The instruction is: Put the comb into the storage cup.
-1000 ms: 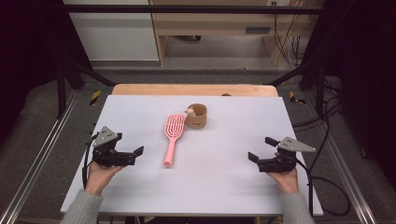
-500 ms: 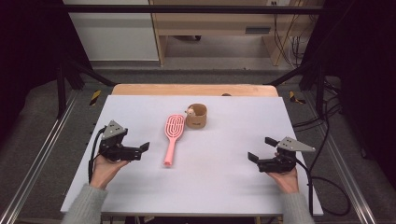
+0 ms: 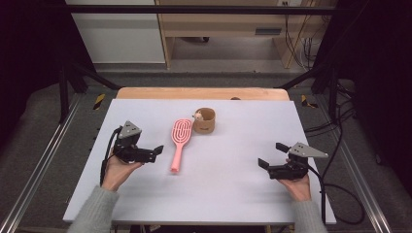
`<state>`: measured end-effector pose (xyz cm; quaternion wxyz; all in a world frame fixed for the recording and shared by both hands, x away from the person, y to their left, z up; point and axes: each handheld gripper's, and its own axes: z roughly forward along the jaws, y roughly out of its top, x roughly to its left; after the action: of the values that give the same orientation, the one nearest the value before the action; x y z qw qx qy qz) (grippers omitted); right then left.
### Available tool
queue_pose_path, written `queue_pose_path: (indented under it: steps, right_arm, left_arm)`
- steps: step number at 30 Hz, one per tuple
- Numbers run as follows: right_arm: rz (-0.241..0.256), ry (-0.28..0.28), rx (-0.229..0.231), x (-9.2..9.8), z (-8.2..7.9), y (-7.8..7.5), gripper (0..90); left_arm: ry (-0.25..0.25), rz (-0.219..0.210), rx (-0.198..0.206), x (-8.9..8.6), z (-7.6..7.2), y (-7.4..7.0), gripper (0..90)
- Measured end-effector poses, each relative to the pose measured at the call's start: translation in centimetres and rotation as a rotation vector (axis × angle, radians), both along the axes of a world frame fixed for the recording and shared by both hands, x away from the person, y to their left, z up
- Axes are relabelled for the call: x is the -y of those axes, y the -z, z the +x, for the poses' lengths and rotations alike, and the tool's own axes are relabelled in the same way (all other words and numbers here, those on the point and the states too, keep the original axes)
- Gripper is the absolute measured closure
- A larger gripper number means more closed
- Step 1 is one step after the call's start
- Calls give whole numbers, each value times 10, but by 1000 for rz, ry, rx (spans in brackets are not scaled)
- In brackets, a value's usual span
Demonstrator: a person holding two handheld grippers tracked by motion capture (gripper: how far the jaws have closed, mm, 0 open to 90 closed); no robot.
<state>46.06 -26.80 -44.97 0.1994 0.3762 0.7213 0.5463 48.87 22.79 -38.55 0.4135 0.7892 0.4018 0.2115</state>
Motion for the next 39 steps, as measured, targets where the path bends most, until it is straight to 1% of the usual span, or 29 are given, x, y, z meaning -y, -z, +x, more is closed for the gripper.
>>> queue_pose_path:
  steps: [7,10,14,17,24,30,32,36,39]
  right_arm:
    - [-2,-2,0,0,0,0,5]
    - [-6,-1,1,-1,0,1,5]
    - [-8,-1,-1,-1,0,1,5]
    - [-8,-1,0,-1,0,1,5]
    - [-11,-1,1,-1,0,1,5]
    - [-13,-2,-2,-1,0,1,5]
    - [-14,-1,-1,-1,0,1,5]
    - [-13,-1,-2,-1,0,1,5]
    - [-15,0,-1,-1,0,1,5]
  left_arm:
    - [5,15,-8,8,4,0,0]
    - [8,24,-21,12,8,0,0]
    - [8,30,-28,16,11,1,0]
    - [9,47,-42,21,14,3,0]
    - [5,58,-59,26,20,4,0]
    - [4,82,-82,34,25,6,0]
    - [6,85,-85,35,26,7,0]
    - [6,105,-96,42,29,8,0]
    - [5,110,-102,45,31,10,0]
